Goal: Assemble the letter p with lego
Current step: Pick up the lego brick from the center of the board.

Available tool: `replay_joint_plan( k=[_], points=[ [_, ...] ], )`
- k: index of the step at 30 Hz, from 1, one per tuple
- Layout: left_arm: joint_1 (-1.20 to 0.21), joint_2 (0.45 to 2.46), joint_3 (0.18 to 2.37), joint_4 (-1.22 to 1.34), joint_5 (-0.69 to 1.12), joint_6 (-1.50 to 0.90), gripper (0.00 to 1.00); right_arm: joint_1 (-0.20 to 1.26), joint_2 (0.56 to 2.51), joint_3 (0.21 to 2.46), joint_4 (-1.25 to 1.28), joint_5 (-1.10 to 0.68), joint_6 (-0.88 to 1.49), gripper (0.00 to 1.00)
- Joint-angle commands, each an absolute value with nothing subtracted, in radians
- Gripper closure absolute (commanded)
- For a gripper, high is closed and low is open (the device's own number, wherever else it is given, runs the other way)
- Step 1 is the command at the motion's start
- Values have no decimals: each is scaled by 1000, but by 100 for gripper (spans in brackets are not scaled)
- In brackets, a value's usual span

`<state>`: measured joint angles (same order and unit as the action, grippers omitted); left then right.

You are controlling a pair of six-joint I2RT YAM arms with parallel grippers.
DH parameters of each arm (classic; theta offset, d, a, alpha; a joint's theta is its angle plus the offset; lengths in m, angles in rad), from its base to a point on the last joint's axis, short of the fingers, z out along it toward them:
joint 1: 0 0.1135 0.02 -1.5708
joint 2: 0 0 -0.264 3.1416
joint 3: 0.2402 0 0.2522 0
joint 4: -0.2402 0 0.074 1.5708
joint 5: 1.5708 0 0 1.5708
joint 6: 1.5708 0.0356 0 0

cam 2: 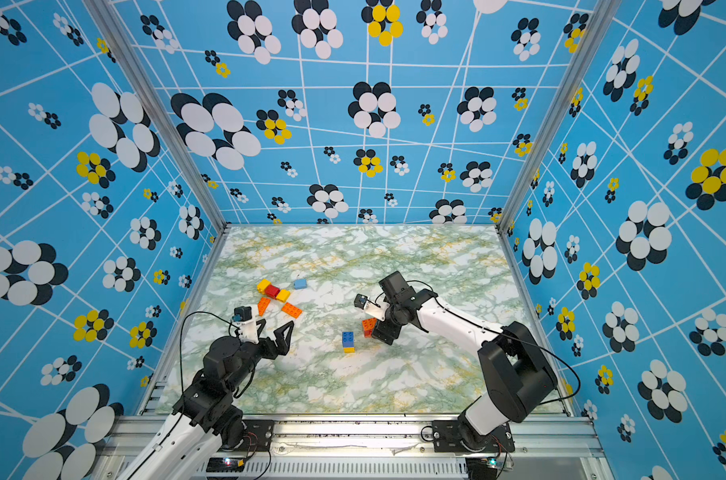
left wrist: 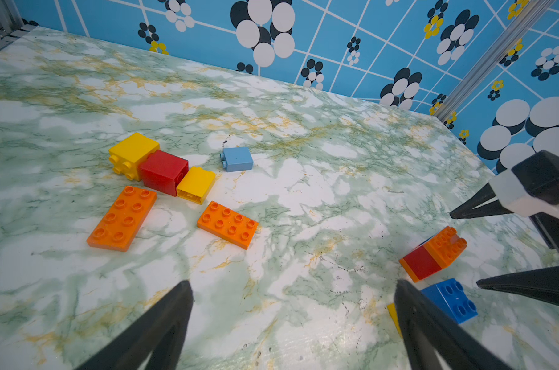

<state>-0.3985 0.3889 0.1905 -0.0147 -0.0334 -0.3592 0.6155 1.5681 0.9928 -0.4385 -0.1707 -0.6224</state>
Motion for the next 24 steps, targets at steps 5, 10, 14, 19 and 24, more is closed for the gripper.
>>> replay_joint_plan(
  k=[5,10,14,19,24],
  points=[
    [-389,380,180,14,-17,-367,1,607,1630,1040,-426,-163,-691,12],
    [-389,382,179,15,-16,-367,1,608,1678,1074,-437,-183,-710,14],
    [-389,382,179,16,-14,-367,1,609,1701,1100,-453,-211,-710,17],
    [-389,382,179,15,-15,-368,1,609,1712,1121,-524,-245,-707,25],
    [-388,383,179,16,-14,-367,1,609,1701,1098,-531,-246,-697,35]
  ],
)
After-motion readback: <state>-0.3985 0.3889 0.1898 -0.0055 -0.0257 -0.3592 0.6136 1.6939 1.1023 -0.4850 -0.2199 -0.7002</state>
